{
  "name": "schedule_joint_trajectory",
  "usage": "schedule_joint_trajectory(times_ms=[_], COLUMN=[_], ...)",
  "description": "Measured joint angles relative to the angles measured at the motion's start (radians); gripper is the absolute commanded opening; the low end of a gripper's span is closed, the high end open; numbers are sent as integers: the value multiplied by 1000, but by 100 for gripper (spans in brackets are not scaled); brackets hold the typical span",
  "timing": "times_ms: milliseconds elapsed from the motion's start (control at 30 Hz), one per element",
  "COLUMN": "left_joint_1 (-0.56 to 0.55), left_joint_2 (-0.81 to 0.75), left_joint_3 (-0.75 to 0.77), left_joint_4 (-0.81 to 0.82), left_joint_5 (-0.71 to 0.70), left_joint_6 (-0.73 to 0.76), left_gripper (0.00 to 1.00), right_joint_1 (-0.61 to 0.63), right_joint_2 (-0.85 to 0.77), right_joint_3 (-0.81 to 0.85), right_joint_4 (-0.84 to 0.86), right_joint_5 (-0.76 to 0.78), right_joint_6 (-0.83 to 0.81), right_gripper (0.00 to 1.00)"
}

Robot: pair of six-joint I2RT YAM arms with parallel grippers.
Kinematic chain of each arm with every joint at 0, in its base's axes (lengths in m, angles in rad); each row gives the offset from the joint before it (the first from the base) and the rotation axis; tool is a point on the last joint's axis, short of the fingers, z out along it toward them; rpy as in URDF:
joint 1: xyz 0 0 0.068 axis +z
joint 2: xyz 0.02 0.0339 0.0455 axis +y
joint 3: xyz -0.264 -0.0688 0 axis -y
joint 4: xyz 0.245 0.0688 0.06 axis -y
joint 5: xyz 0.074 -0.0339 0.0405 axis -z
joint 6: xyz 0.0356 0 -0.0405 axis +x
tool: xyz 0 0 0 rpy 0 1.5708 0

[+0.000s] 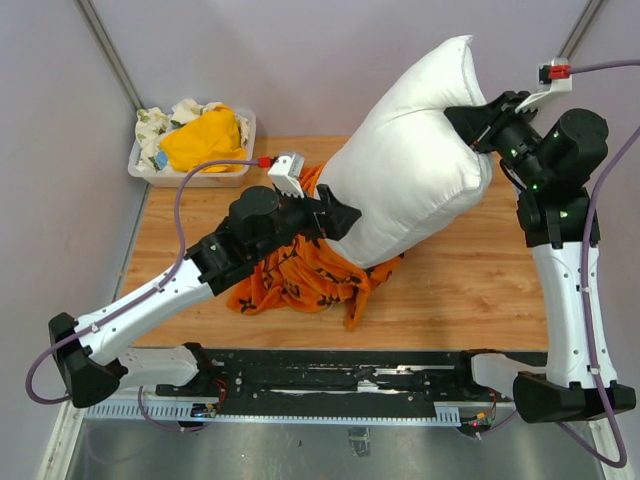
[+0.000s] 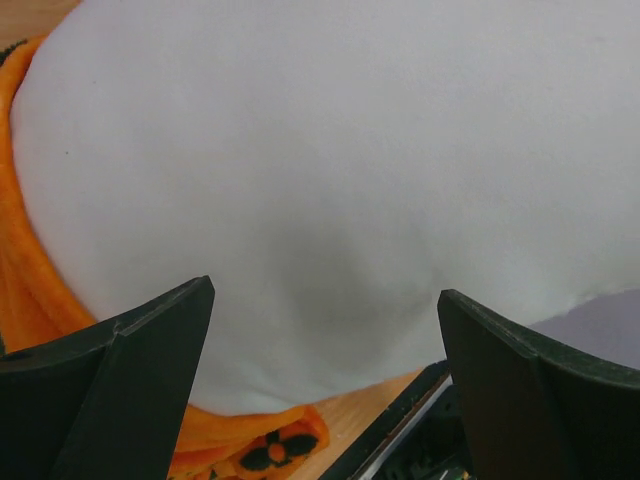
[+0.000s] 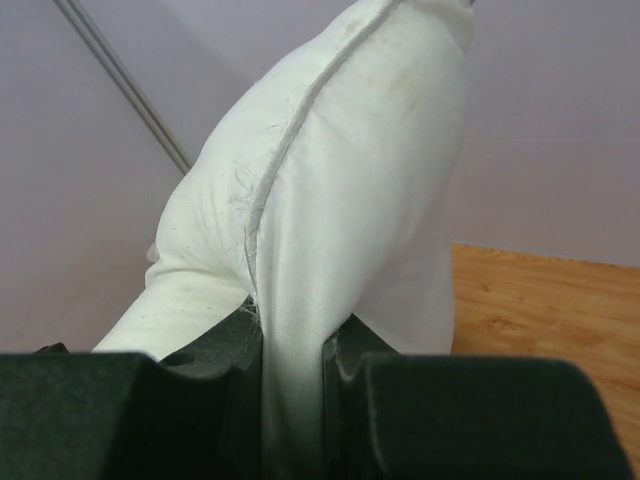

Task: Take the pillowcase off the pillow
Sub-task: Remove the pillow from the pillowcase.

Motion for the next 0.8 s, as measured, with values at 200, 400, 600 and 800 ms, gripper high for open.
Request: schedule_joint_trajectory(times_ms=[200,400,600,800], left_joint_1=[0,-64,-150,-233], left_joint_2=[-52,-70,-55,126], left_joint_3=[-44,-45,-72,-42], left_joint_4=[132,265,402,509], left_joint_5=[172,348,343,146], left_joint_6=[241,470,625,729], left_gripper=[99,99,99,99], right_joint_1=[37,139,181,243], right_joint_2=[32,84,85,84], right_joint_3=[6,25,36,43], right_joint_4=[-2,4,-1,-6], right_joint_5=[70,163,199,248], right_joint_6=[-32,-88,-117,-143], right_gripper=[1,1,1,1])
